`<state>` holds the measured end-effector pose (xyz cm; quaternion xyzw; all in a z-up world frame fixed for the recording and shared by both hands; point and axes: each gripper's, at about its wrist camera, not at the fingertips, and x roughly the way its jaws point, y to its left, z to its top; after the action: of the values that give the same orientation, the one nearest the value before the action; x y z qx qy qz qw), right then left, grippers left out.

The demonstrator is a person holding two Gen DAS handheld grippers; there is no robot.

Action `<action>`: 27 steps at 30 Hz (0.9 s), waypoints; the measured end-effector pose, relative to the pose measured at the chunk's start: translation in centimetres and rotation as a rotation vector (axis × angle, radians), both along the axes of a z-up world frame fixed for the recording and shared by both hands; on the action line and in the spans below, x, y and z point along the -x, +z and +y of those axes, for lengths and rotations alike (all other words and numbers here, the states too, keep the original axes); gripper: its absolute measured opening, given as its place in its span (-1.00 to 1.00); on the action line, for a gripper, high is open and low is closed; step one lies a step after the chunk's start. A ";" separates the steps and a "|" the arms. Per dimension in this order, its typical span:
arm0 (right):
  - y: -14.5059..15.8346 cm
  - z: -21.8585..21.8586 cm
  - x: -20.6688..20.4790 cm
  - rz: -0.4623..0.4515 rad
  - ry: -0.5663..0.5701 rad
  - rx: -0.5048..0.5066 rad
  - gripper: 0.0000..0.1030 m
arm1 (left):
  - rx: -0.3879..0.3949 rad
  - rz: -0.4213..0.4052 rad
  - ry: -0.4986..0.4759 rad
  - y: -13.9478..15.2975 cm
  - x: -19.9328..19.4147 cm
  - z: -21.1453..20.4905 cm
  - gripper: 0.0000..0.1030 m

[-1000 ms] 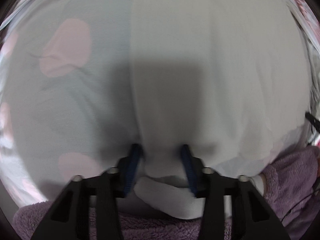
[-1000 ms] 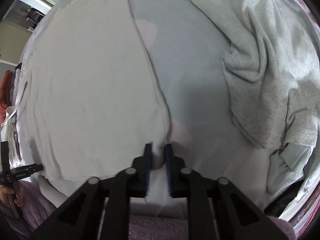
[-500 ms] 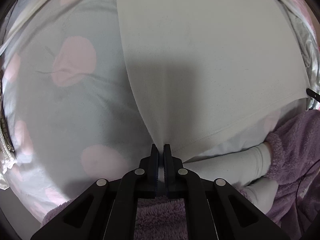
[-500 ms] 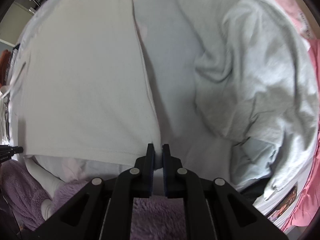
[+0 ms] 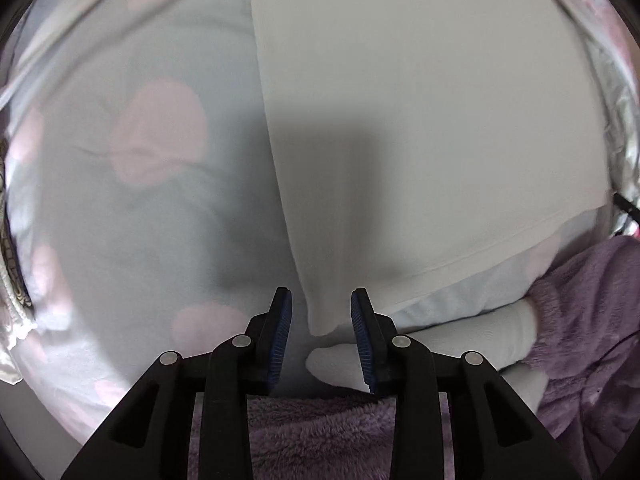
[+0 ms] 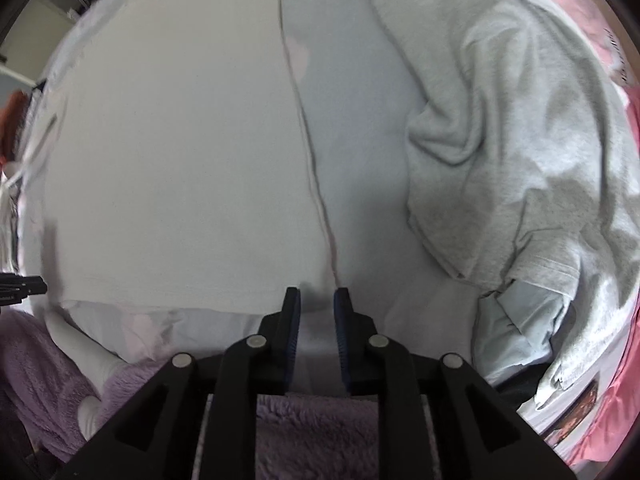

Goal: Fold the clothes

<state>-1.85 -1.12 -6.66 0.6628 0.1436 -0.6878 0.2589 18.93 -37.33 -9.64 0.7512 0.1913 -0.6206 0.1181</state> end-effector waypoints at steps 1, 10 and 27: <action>0.8 0.4 0.1 0.023 -0.029 0.046 -0.67 | 0.008 0.033 0.004 1.3 0.5 -0.1 -0.37; 4.8 3.1 0.7 0.210 -0.270 0.418 -0.65 | 0.092 0.327 -0.141 14.8 8.4 6.3 -0.37; 5.3 6.0 0.9 0.139 -0.400 0.687 -0.63 | 0.068 0.701 -0.116 13.9 18.8 9.9 -0.36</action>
<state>-2.76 4.92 -1.37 0.5046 -0.2091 -0.7757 0.3162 0.16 -27.45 4.30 0.4981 0.1563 -0.8522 0.0347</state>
